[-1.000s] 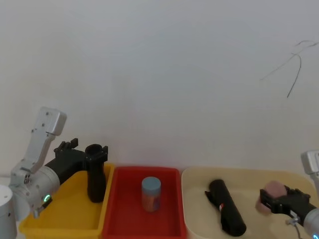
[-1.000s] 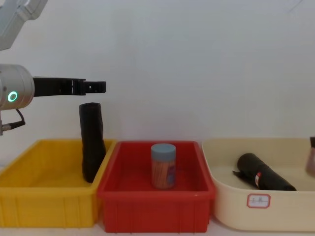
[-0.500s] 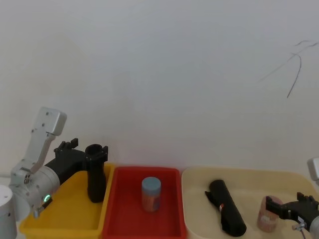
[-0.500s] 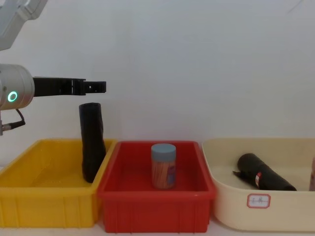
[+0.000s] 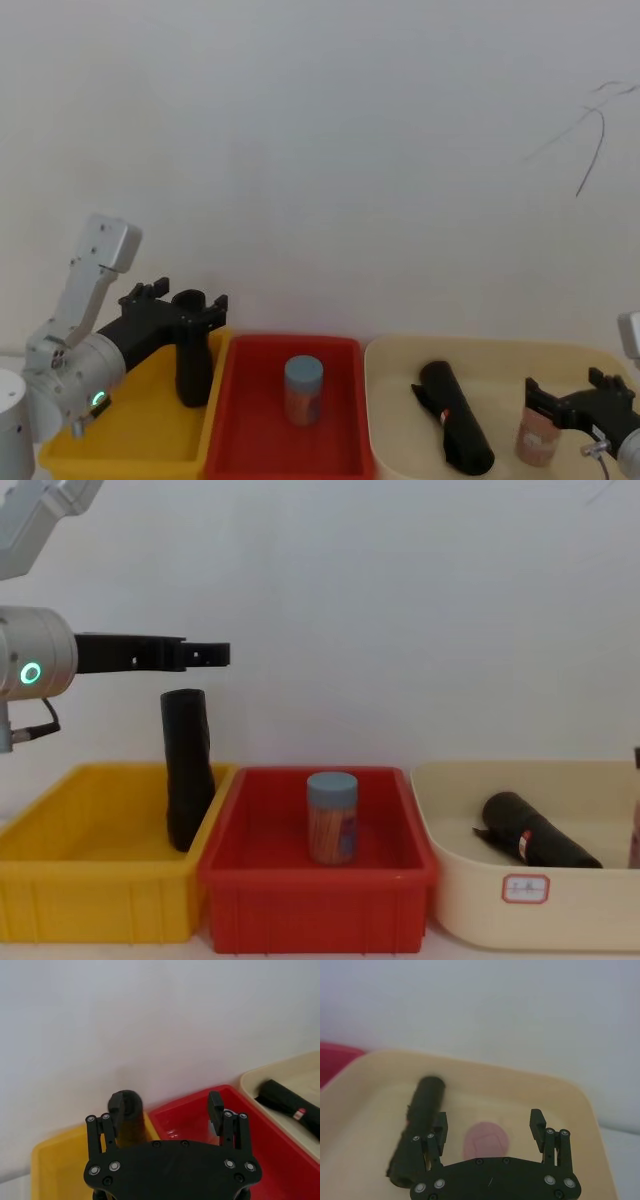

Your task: Pick up the garbage bag with the one hand and transfer it to the other hand.

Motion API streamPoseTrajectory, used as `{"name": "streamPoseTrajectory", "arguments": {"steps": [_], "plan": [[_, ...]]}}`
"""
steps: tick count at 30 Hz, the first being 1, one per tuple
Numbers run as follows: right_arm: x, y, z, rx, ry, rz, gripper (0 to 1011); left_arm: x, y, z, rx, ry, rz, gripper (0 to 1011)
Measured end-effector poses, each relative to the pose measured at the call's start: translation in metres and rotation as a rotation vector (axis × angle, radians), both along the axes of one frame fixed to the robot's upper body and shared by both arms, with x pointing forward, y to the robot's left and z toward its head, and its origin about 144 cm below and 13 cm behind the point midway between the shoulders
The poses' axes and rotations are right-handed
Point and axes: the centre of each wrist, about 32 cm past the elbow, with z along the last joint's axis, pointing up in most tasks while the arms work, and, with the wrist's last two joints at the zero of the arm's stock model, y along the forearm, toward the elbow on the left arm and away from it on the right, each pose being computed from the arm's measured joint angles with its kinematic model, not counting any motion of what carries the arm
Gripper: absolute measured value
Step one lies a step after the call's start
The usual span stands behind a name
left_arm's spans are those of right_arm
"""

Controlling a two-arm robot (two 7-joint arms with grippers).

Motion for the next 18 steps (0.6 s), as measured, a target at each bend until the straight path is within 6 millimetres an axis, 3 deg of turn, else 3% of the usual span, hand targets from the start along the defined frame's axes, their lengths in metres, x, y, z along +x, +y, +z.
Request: {"name": "streamPoseTrajectory", "arguments": {"steps": [18], "plan": [[-0.031, 0.027, 0.006, 0.063, -0.192, 0.179, 1001, 0.002, -0.004, 0.007, -0.012, 0.001, -0.183, 1001]]}}
